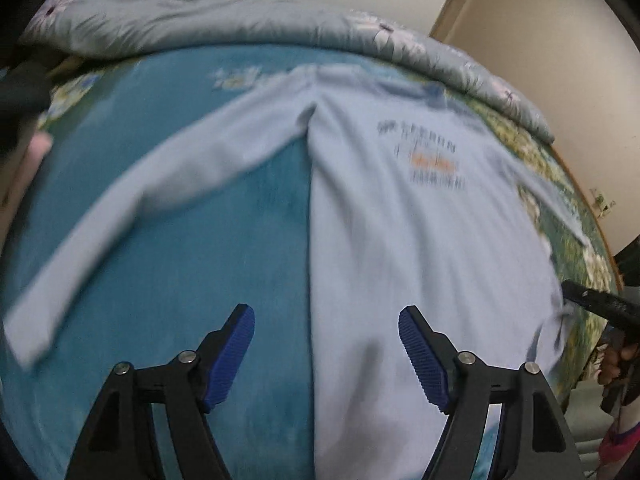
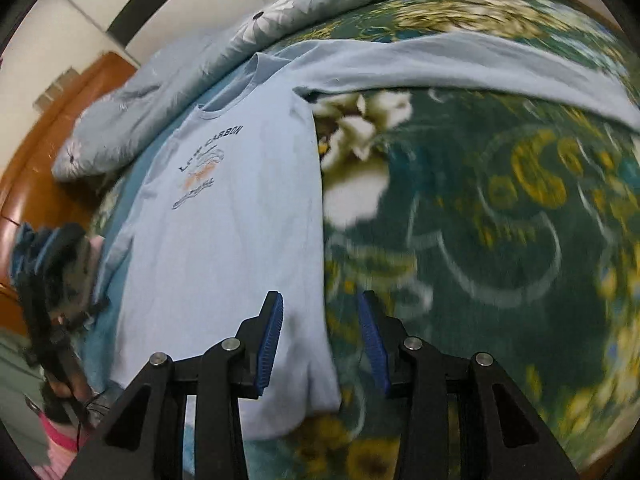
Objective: Fold clothes
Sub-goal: 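Smooth the shirt body flat with both grippers, releasing the fabric, then close both grippers on the shirt hem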
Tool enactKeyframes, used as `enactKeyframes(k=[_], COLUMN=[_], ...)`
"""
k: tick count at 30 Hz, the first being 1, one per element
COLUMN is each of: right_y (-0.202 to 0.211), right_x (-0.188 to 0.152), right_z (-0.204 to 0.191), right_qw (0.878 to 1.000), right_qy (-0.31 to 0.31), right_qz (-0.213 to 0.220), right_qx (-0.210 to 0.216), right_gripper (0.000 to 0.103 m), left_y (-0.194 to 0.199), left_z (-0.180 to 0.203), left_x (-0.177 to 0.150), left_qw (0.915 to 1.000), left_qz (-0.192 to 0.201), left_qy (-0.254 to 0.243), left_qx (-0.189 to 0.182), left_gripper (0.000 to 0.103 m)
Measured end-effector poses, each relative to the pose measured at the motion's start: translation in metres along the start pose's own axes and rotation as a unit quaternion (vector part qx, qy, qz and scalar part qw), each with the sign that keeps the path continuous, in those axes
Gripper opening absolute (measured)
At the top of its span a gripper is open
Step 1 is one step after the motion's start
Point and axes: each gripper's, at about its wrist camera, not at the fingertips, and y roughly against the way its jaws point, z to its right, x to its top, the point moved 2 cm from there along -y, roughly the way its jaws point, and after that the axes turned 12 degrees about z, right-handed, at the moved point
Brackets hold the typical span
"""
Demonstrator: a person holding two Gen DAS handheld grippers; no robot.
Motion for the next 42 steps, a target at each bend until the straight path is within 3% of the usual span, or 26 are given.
enactKeyframes(k=[2,4,10,16,22,24,25,26,28,36,42], right_y=[0.002,0.011,0.030,0.032,0.017,0.021,0.018,0.016,0.015,0.053,0.047], right_x=[-0.018,-0.031,-0.057,-0.041,-0.029,-0.031,-0.031,-0.032,-0.034,-0.054,-0.076], right_z=[-0.003,-0.008,-0.005,0.013,0.015,0.016,0.015,0.016,0.019,0.035,0.043], right_qw=[1.000,1.000,0.999,0.994,0.981,0.980,0.980,0.980,0.980,0.989,0.989], right_qy=[0.002,0.015,0.003,-0.088,-0.160,-0.165,-0.169,-0.172,-0.171,-0.121,-0.128], right_qz=[-0.014,-0.009,-0.020,0.016,0.001,0.006,0.004,0.003,-0.001,0.031,0.013], right_qx=[0.000,0.001,0.025,0.058,0.109,0.108,0.104,0.100,0.098,0.078,0.066], right_gripper=[0.041,0.041,0.041,0.041,0.041,0.041,0.038,0.022,0.006,0.004,0.004], left_y=[0.004,0.014,0.030,0.039,0.048,0.049,0.049,0.050,0.050,0.048,0.042], left_z=[-0.001,0.000,0.005,-0.008,-0.015,-0.017,-0.019,-0.020,-0.022,-0.031,-0.030], left_x=[-0.020,-0.035,-0.053,-0.054,-0.054,-0.054,-0.054,-0.055,-0.054,-0.055,-0.058], left_qw=[0.9999,0.9999,0.9995,0.9991,0.9966,0.9957,0.9953,0.9947,0.9932,0.9812,0.9684], left_qz=[-0.016,-0.008,-0.017,-0.023,-0.030,-0.030,-0.030,-0.030,-0.032,-0.042,-0.055], left_qy=[0.001,-0.006,-0.026,0.021,0.056,0.065,0.070,0.075,0.088,0.150,0.188], left_qx=[-0.001,0.004,0.008,-0.028,-0.053,-0.058,-0.061,-0.063,-0.069,-0.114,-0.154], left_gripper=[0.078,0.078,0.079,0.081,0.081,0.081,0.081,0.081,0.081,0.081,0.080])
